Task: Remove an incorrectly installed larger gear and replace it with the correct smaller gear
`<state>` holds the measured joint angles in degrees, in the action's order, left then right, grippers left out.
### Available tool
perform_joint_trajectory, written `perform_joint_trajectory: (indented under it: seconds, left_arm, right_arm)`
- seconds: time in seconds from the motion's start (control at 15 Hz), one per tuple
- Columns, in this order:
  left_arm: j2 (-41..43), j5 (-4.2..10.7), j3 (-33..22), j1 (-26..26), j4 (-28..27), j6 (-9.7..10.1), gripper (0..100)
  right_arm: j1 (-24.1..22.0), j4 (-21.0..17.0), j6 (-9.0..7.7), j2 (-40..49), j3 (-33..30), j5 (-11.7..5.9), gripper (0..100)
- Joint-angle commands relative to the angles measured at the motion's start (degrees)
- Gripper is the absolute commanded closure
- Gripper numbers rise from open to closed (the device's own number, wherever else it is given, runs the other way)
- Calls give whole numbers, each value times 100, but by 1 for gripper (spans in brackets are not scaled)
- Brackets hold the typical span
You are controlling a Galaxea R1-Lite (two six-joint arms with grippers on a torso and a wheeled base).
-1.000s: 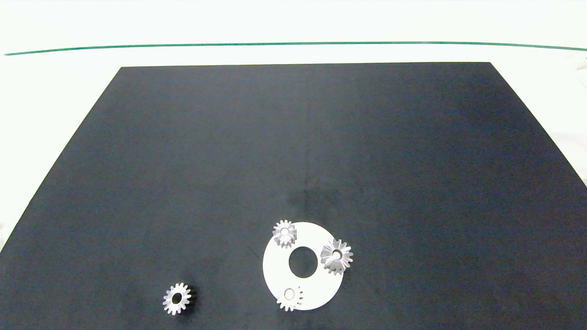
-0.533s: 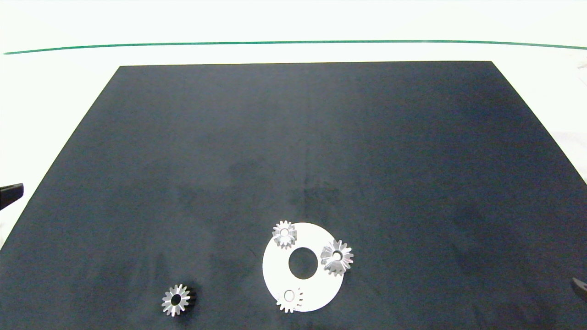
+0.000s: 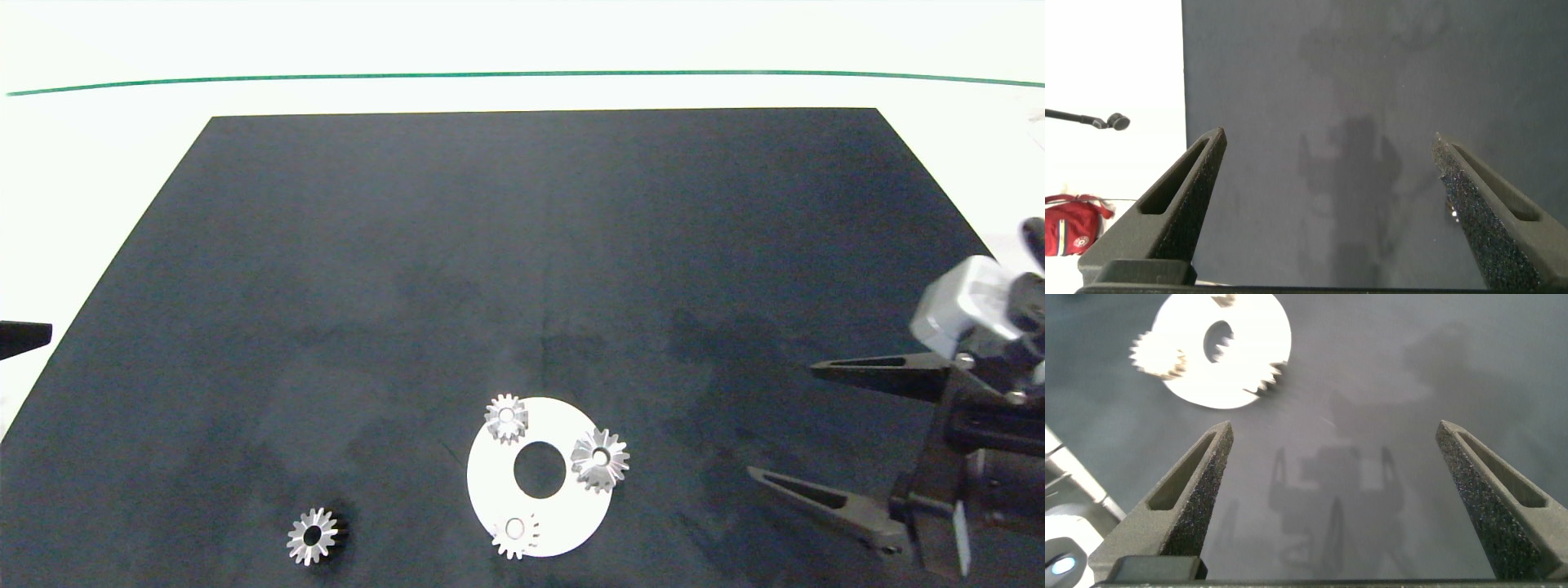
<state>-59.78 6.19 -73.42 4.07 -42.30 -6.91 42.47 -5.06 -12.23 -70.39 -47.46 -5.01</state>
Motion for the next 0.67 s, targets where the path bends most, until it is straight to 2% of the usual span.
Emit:
perform_joint_trajectory:
  seconds: [0.07,0.2,0.4,0.53,0.6,0.67]
  left_arm:
    - [90,40,-32,15,-94,-21,0]
    - [160,145,-32,15,-94,-21,0]
    - [221,145,-32,15,-94,-38,0]
    - [221,145,-23,15,-94,-38,0]
    - [221,145,-14,6,-94,-38,0]
    - [221,145,-5,6,-94,-38,0]
  right_arm:
    - [604,14,-8,-994,-396,-9,0]
    - [692,14,-8,-1337,-563,-9,0]
    - [833,216,-25,-1715,-677,-79,0]
    - [894,216,-34,-1988,-800,-395,0]
    - [894,198,-34,-2093,-826,-483,0]
    - [894,198,-43,-2128,-835,-492,0]
